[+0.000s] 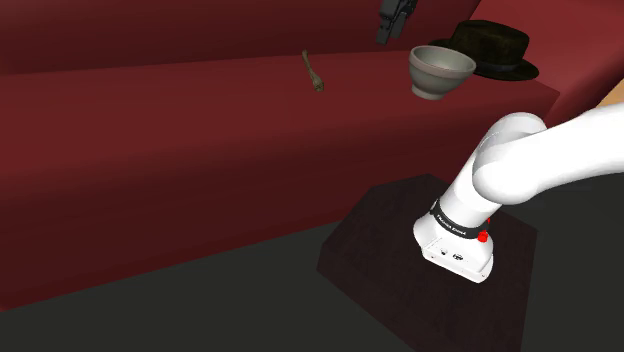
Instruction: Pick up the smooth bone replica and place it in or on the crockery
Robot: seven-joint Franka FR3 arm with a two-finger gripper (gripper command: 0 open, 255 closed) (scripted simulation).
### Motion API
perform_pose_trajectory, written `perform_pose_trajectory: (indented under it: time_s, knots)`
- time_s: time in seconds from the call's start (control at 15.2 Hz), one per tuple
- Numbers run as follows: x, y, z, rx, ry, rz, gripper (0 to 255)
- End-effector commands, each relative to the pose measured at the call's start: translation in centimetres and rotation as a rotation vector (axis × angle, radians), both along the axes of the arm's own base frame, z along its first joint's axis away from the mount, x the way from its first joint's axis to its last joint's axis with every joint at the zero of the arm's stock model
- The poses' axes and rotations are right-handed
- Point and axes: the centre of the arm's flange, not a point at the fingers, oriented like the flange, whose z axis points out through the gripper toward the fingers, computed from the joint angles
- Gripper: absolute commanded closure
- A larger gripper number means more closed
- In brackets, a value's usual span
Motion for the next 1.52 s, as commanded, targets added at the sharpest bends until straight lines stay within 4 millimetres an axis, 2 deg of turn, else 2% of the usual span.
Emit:
perform_pose_trajectory:
  time_s: [0.0,0.33,0.66,0.99,1.32,1.45]
  knots:
    - [0.0,0.0,0.0,0.000,0.000,0.000,0]
    - [5.9,1.2,-2.8,-0.044,0.013,-0.168,0]
    - [11.8,1.3,-5.7,-0.087,0.025,-0.335,0]
    - [17.6,0.3,-8.7,-0.131,0.038,-0.503,0]
    - [23.1,-1.9,-11.6,-0.174,0.051,-0.671,0]
    - [23.3,-2.0,-12.2,-0.176,0.051,-0.675,0]
